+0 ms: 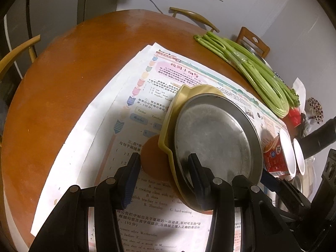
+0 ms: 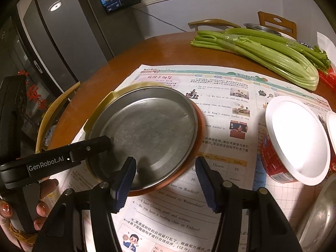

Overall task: Organize plates and bowls
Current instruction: 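Lower the grey tray onto the yellow shell plate and open the left gripper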

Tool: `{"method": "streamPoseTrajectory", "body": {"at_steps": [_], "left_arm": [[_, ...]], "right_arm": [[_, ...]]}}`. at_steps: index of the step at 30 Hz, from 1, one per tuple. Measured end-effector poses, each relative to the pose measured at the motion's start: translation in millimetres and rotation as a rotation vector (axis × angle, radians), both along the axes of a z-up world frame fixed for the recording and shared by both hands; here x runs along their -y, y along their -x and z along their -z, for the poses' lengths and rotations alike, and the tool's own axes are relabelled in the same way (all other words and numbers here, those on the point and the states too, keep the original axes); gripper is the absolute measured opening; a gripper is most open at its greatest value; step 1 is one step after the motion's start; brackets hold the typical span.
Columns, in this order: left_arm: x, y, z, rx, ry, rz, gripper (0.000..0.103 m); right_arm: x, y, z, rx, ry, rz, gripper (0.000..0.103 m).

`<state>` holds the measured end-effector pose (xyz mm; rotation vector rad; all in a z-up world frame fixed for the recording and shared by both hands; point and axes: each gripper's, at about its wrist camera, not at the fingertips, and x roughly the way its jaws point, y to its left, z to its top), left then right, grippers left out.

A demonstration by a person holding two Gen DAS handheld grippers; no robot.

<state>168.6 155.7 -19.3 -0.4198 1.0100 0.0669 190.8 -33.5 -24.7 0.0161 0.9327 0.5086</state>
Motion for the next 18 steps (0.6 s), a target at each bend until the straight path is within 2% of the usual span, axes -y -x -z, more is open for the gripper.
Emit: {"method": "streamPoseTrajectory", "body": {"at_steps": [8, 18], "left_arm": [[-4, 0, -8, -0.003, -0.033, -0.06, 0.048], [-4, 10, -22, 0.023, -0.025, -0.101, 0.048]], "right_arm": [[1, -6, -8, 0.016, 0.018, -0.01, 0.059], [14, -4, -25, 0.038, 0.014, -0.012, 0.059]]}}
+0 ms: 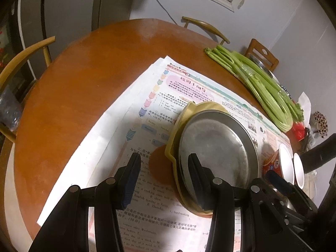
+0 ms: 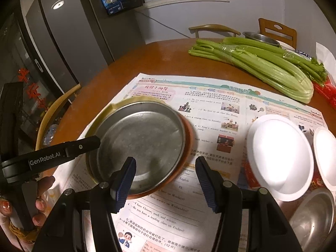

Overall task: Organize plates and bowls
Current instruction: 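Lower the grey tray onto the yellow shell plate and open the left gripper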

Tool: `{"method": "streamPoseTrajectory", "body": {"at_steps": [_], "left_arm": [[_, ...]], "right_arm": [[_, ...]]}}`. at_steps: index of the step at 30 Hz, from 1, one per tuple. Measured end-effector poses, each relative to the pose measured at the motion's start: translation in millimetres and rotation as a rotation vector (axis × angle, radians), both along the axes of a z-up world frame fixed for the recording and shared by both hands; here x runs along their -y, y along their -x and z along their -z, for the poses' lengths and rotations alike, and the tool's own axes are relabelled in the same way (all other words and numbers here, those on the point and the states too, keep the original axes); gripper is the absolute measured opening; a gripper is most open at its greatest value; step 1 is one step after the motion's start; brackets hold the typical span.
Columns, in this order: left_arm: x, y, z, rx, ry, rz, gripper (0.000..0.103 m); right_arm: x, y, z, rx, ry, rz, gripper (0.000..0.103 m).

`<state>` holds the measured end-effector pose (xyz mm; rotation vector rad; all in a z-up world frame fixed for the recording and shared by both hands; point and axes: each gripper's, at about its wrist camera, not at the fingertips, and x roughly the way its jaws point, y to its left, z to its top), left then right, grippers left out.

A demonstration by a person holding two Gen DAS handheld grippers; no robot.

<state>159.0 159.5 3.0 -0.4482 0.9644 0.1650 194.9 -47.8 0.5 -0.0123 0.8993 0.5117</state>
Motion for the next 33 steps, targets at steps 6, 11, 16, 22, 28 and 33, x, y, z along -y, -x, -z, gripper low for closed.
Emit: {"method": "streamPoseTrajectory", "body": {"at_steps": [6, 11, 16, 22, 28, 33], "left_arm": [[-1, 12, -13, 0.021, -0.013, -0.03, 0.048], [0, 25, -33, 0.078, -0.032, -0.061, 0.048], [10, 32, -54, 0.124, -0.068, -0.062, 0.048], [34, 41, -73, 0.176, -0.107, -0.037, 0.048], [64, 48, -82, 0.215, -0.119, -0.003, 0.048], [94, 54, -90, 0.242, -0.145, 0.039, 0.048]], "right_arm": [[11, 8, -19, 0.038, -0.015, 0.001, 0.059], [17, 13, -35, 0.088, -0.016, 0.008, 0.059], [30, 15, -51, 0.125, -0.03, 0.017, 0.059], [50, 24, -71, 0.19, -0.046, 0.022, 0.059], [74, 40, -88, 0.286, -0.035, 0.04, 0.059], [95, 51, -97, 0.317, -0.068, 0.047, 0.059]]}}
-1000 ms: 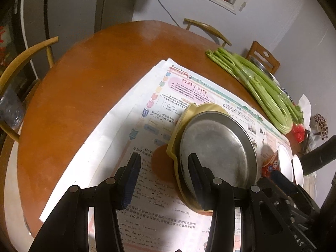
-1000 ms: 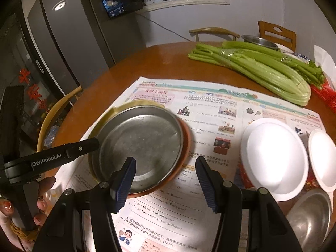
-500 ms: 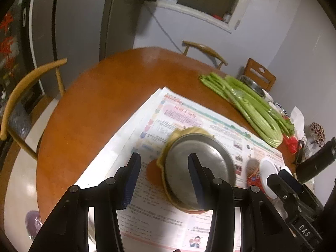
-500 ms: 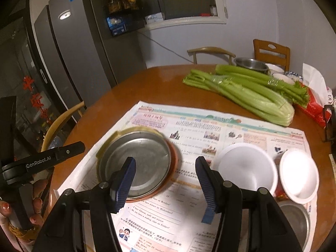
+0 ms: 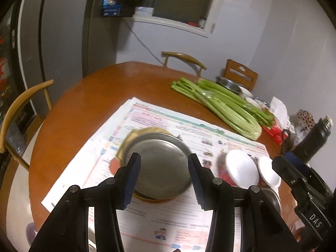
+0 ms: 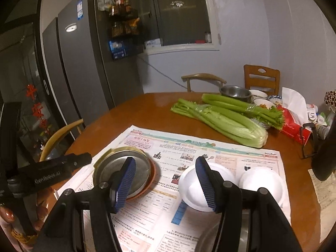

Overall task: Organize plates and bowls
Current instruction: 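Lower the grey tray onto the yellow shell plate and open the left gripper, then move the left gripper to the steel bowl rim and close on it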

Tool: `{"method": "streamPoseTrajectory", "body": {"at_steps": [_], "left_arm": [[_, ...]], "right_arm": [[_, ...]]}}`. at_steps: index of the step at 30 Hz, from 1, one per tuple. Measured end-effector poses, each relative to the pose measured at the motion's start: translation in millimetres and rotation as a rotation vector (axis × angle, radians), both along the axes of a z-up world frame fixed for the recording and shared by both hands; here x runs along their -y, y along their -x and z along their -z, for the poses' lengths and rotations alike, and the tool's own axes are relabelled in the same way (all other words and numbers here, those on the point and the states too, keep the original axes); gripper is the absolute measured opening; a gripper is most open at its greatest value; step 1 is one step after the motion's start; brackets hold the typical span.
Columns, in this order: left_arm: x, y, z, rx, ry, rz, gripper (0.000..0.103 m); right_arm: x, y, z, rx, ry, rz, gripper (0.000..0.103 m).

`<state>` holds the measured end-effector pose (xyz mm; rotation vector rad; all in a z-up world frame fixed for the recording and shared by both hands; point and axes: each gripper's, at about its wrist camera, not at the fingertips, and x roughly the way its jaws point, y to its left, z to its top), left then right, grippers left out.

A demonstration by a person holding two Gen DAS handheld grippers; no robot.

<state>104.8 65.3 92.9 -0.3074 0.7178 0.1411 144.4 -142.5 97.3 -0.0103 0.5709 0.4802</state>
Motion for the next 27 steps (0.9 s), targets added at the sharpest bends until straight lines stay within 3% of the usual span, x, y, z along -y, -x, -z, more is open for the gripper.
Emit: {"method": "streamPoseTrajectory", "body": {"at_steps": [15, 27], "left_arm": [[87, 25, -5, 0.007, -0.08, 0.149, 0.048], [145, 29, 3, -0.031, -0.085, 0.291, 0.048]], "right_arm": [[63, 40, -6, 0.03, -0.057, 0.063, 0.06], [119, 63, 0, 0.029, -0.068, 0.154, 0.06]]}}
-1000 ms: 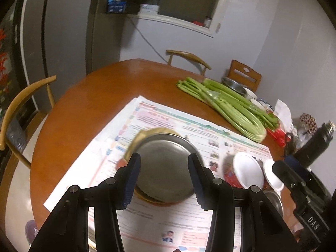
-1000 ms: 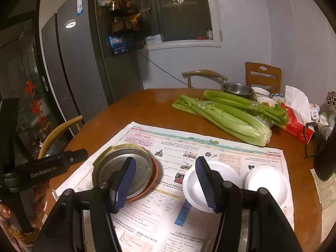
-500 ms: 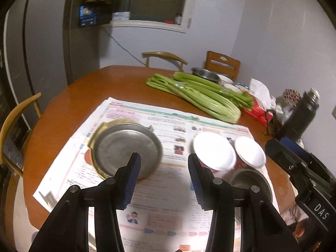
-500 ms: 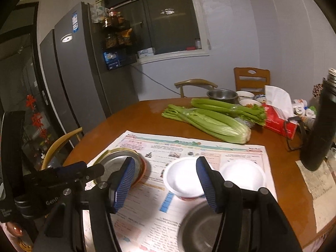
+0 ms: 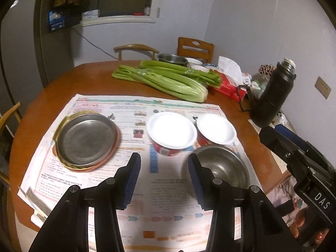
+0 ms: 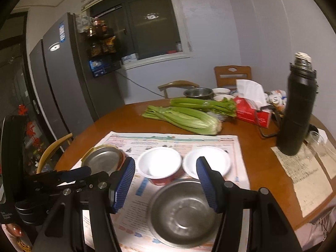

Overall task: Organize plates and bowls
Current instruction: 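Move the left gripper to the steel bowl rim and close on it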

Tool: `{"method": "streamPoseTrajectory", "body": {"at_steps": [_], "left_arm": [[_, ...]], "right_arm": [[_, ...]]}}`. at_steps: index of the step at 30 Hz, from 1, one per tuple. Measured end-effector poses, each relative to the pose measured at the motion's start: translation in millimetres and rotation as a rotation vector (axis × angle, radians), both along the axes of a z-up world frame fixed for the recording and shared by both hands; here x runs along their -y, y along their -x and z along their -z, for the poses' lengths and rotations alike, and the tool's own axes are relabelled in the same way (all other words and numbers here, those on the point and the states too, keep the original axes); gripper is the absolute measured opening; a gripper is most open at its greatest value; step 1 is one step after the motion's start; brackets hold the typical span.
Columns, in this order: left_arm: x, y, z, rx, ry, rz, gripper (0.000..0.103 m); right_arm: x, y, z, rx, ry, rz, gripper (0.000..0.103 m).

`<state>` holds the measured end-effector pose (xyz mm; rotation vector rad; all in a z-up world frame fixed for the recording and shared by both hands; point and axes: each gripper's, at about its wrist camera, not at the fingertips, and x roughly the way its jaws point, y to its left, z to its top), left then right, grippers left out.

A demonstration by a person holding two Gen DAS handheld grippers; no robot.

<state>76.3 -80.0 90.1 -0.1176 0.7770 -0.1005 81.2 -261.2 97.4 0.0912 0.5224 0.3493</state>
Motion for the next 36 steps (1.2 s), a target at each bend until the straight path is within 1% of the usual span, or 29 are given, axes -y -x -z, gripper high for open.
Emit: {"method": "streamPoseTrajectory", "body": {"at_steps": [6, 9, 15, 19, 28, 33, 36], "left_arm": [[22, -5, 8, -0.028, -0.01, 0.046, 0.048], [32, -7, 12, -0.043, -0.023, 0.063, 0.048], [48, -17, 26, -0.073, -0.043, 0.07, 0.048], [53, -24, 38, -0.107, -0.043, 0.072, 0.048], [63, -44, 71, -0.193, -0.032, 0.084, 0.048], [64, -53, 85, -0.221, -0.028, 0.081, 0.048], [64, -58, 91, -0.234, -0.033, 0.076, 0.048]], "right_arm": [[19, 3, 6, -0.02, 0.007, 0.016, 0.06], [28, 2, 13, -0.042, 0.008, 0.019, 0.06], [44, -2, 31, -0.092, 0.019, 0.037, 0.06], [51, -6, 44, -0.126, 0.027, 0.041, 0.06], [52, -23, 87, -0.219, 0.11, 0.041, 0.06], [52, -34, 106, -0.271, 0.117, 0.044, 0.06], [50, -37, 112, -0.279, 0.127, 0.037, 0.06]]}}
